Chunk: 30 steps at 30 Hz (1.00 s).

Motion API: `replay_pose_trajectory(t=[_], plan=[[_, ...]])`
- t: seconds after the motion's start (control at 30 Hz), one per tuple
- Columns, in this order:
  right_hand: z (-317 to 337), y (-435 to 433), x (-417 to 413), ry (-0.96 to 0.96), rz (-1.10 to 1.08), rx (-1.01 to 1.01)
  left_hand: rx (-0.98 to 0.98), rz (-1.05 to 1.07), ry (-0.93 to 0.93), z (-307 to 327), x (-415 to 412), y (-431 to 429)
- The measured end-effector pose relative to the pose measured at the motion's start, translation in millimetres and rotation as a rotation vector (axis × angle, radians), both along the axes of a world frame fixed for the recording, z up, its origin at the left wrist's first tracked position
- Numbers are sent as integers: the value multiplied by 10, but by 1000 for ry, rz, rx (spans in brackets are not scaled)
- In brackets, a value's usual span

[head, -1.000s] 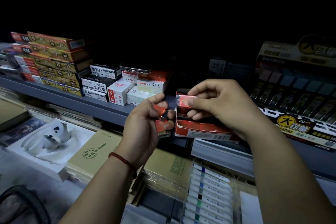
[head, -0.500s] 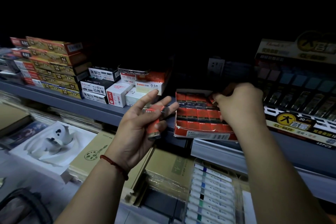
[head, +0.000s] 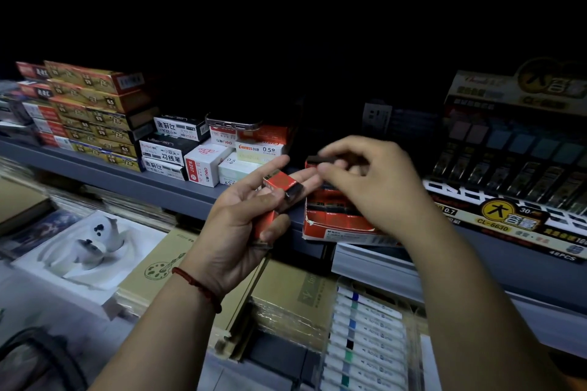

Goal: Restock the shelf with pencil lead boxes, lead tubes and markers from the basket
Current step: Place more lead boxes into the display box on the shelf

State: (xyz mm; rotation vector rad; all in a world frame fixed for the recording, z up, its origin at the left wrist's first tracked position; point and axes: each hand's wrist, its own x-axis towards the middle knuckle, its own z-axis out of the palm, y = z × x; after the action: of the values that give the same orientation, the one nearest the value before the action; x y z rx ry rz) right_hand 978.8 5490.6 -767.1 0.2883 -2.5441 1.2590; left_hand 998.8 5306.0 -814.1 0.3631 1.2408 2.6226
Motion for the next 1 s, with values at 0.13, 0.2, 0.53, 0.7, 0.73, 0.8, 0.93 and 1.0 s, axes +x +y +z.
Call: replay_pose_trajectory(t=[0.13,0.2,0.53,0.7,0.73,0.8,0.93,1.0], plan=[[-5,-205,50,-44,172,-49,-37,20,-21,2,-45,4],[-29,-244,48,-48,147,-31,-78,11,-12,5,-52,-4],[23,-157,56,-133,70,-243,-139,103,36,62,-54,64],[94,187,27,-130,-140,-216,80,100,-35,14,-107,77],[98,263,28,-121,-175,-151,101,103,-39,2,-120,69],[116,376,36,-91,-246,27,114,102,-42,-18,-140,46],[79,452,3,-67,-378,323,81,91,-16,-23,-161,7],[38,424,-13,-55,-405,351,77,87,-1,-29,-162,2]])
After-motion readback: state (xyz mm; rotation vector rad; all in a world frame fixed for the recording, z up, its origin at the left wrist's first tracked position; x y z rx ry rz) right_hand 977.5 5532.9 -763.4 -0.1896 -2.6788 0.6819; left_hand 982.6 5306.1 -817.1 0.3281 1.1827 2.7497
